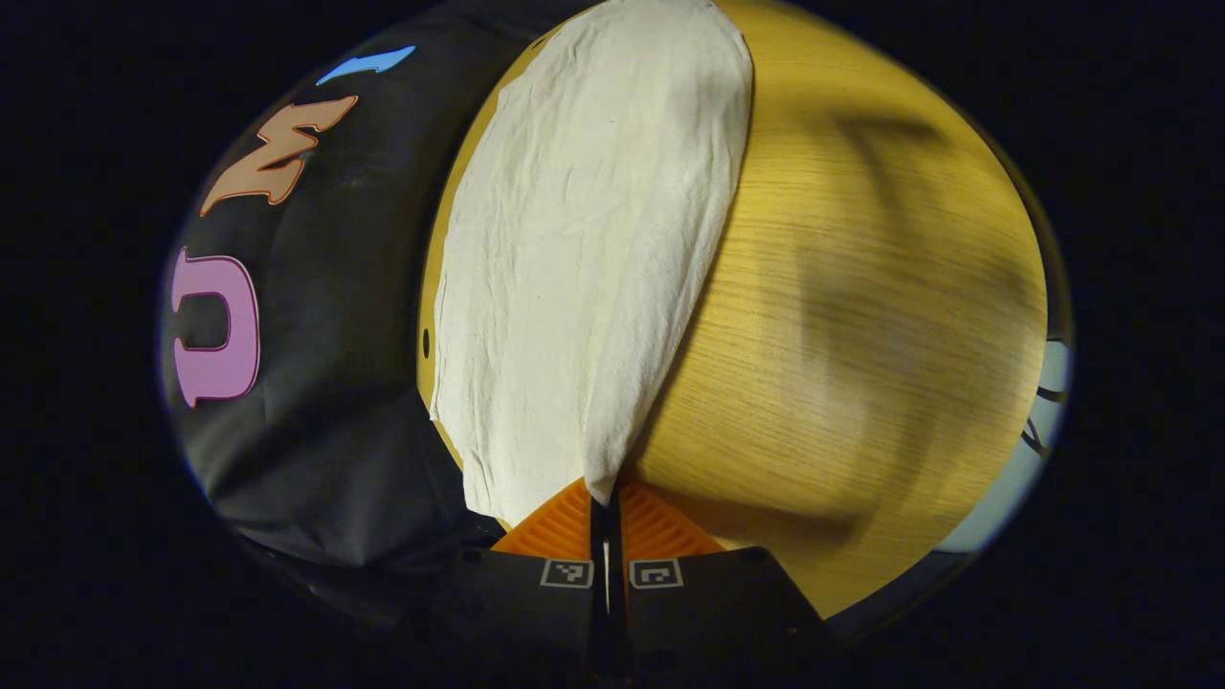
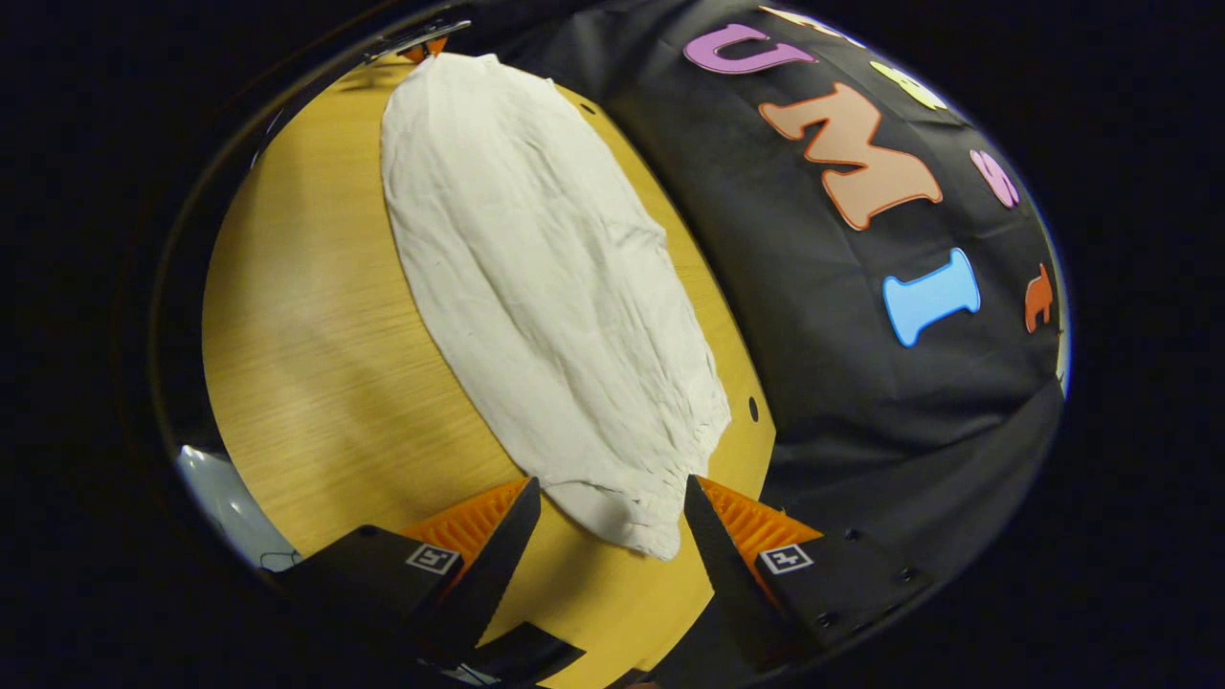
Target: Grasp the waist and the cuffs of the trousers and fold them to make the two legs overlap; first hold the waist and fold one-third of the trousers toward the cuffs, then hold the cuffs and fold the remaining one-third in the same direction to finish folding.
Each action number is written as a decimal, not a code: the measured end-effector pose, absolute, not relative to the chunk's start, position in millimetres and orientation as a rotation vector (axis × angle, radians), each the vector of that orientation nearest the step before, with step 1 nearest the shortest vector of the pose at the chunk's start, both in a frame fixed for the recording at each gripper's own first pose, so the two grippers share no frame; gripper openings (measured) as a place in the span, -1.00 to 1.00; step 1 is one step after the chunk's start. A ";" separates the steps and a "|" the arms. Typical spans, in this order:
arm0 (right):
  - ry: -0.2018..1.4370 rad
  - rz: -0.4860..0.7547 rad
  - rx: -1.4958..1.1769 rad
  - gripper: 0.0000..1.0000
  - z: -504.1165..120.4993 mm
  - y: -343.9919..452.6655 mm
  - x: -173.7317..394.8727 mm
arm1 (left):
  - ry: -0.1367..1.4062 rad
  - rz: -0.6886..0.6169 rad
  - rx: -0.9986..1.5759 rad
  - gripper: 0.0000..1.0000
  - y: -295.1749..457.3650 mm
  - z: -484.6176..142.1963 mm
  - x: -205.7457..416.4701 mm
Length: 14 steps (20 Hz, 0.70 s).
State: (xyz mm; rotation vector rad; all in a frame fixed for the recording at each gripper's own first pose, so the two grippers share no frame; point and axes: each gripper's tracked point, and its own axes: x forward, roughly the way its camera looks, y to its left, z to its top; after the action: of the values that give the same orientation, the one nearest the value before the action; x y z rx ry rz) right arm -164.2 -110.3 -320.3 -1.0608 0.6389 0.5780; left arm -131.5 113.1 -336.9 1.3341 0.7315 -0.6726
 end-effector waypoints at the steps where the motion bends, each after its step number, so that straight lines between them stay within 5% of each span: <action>1: 0.647 0.602 -1.076 1.00 -323.8 -108.9 -166.6 | 0.732 -0.673 1.335 -1.00 113.1 -337.2 -131.9; 14: 0.627 0.614 -1.216 0.67 -349.8 -98.6 -131.3 | 0.744 -0.659 1.341 -1.00 113.6 -338.1 -132.7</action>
State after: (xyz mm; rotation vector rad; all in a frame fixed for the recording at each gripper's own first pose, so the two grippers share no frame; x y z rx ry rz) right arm -131.3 -98.6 -349.8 -1.2163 0.6270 0.6144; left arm -132.7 113.6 -338.1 1.3414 0.7441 -0.6592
